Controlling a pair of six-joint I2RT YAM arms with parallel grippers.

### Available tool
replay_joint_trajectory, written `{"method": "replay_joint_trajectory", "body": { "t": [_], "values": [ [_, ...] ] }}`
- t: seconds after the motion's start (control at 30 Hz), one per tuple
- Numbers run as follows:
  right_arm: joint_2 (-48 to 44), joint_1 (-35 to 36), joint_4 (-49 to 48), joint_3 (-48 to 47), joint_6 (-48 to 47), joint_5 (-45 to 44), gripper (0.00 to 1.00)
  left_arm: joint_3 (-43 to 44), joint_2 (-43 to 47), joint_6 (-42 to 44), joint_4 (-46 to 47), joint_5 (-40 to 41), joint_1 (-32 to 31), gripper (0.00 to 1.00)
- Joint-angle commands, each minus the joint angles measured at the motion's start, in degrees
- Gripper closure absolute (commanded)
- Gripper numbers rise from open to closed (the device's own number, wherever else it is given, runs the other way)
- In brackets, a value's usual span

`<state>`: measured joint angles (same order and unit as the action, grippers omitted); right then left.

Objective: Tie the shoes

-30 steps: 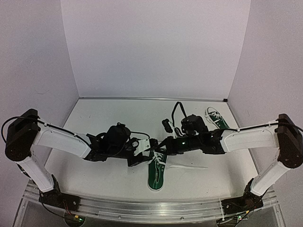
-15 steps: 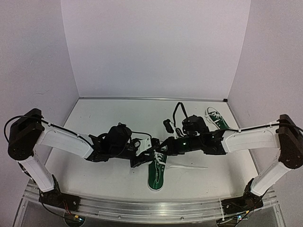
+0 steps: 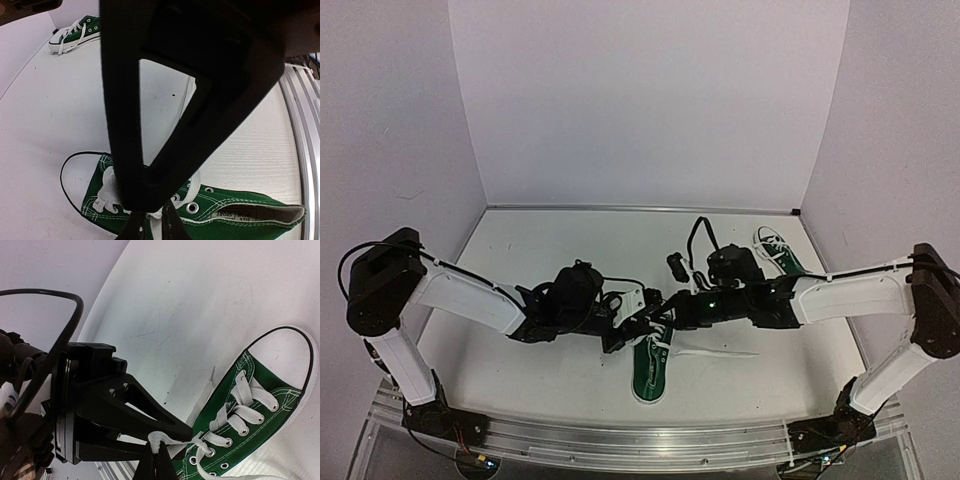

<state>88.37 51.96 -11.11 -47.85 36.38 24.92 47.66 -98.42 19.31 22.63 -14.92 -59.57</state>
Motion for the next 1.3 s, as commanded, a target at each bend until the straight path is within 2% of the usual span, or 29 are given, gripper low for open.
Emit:
{"method": "replay_joint_trajectory", "body": {
  "t": [0.0, 0.07, 0.1, 0.27, 0.37, 0.47, 0.63, 0.83, 1.07, 1.27],
  "values": [
    [-2.36, 0.33, -1.72, 0.24, -0.31, -0.92, 1.00, 1.71, -0.38, -1.52, 3.09, -0.97, 0.40, 0.94],
    [-2.88, 0.33, -1.63, 0.57, 0.16, -1.17, 0.99, 1.63, -0.40, -1.60, 3.09, -1.03, 0.51, 0.99],
    [-3.29, 0.33, -1.26, 0.77, 0.49, -1.67, 0.95, 1.58, -0.51, -1.67, 3.01, -1.05, 0.51, 1.00],
    [-11.69, 0.33, 8.98, 3.19, 2.38, -9.69, 0.56, 1.29, -0.72, -1.57, 2.71, -1.20, 0.60, 1.00],
    [-18.65, 0.33, 18.53, 6.64, 6.64, -16.12, 0.41, 0.94, -0.46, -1.36, 2.66, -1.30, 0.59, 1.00],
    [-22.10, 0.33, 28.27, 8.83, 11.99, -21.59, 0.39, 0.83, -0.37, -0.96, 2.54, -1.47, 0.61, 1.00],
    [-19.22, 0.29, 39.61, 9.25, 18.38, -28.47, 0.39, 1.32, -0.80, -0.96, 2.65, -2.00, 0.61, 1.00],
    [-13.14, 0.28, 39.82, 9.72, 25.31, -30.78, 0.39, 1.39, -0.47, -0.70, 2.54, -2.01, 0.59, 1.00],
    [-8.45, 0.14, 37.36, 7.79, 28.08, -34.97, 0.30, 1.66, -0.92, -0.41, 2.34, -2.26, 0.59, 1.00],
    [-4.37, -0.48, 36.58, 5.56, 32.19, -37.39, 0.32, 1.90, -1.05, -0.24, 2.41, -2.43, 0.59, 1.00]
  ]
}}
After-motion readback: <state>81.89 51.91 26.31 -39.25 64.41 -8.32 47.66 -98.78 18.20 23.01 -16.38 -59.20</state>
